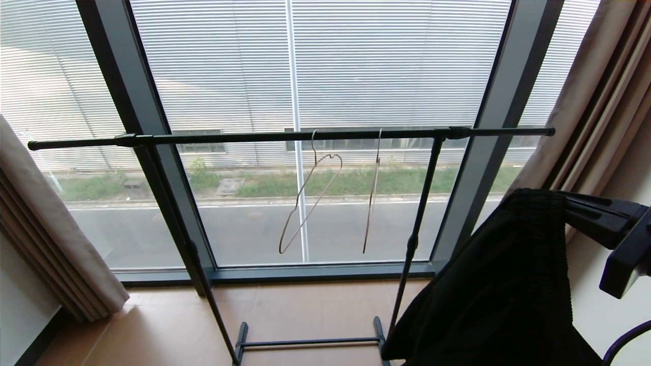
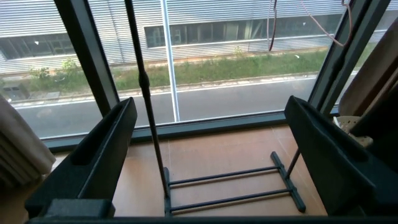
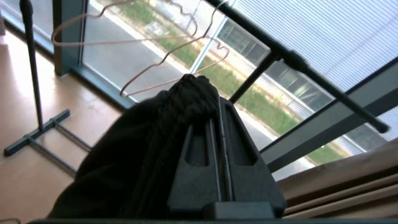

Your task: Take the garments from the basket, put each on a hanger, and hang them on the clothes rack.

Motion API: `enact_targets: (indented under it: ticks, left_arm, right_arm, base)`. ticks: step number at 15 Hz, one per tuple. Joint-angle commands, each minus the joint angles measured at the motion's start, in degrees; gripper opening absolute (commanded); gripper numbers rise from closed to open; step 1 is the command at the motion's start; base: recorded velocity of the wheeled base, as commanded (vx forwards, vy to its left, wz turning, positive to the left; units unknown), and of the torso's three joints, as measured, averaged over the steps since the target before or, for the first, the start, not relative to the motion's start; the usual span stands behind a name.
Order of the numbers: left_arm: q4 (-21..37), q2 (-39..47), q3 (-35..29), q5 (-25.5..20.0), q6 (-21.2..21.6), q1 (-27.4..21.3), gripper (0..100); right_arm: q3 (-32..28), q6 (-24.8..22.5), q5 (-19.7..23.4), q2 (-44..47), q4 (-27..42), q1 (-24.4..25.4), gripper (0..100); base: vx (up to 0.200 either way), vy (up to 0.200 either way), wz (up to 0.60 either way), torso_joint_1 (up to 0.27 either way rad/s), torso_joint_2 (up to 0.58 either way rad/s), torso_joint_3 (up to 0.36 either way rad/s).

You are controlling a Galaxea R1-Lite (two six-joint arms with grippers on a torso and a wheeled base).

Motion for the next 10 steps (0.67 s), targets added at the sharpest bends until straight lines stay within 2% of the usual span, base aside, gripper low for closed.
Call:
enact_targets:
  ticks: [1,4,7,9,10]
  left_arm:
    - [-0.1,0.0,0.0,0.0,0.0,0.0,100]
    - [0.1,0.4,-0.1,0.3,0.8,0.0,100]
    - [1.5,13.3,-3.6,-0.4,1.1,1.5,100]
    - [1.4,24.6,-8.2,-2.0,0.0,1.2,100]
    - [1.3,26.8,-9.1,-2.6,-0.2,1.2,100]
  right_arm:
    - [0.0,0.0,-0.1,0.1,-0.2,0.0,0]
    - [0.6,-0.8,-0.9,0.6,0.1,0.0,0]
    - [-1.6,-0.2,-9.2,5.4,0.5,1.5,0]
    - [-3.1,2.4,-10.2,7.5,1.2,3.3,0]
    - [-3.9,3.3,-10.2,8.0,1.8,3.8,0]
  base:
    - [0.000,0.000,0.00,0.000,0.00,0.000]
    - [0.000,0.000,0.00,0.000,0.00,0.000]
    - [0.000,0.000,0.00,0.000,0.00,0.000]
    - [0.000,0.000,0.00,0.000,0.00,0.000]
    - [0.000,0.000,0.00,0.000,0.00,0.000]
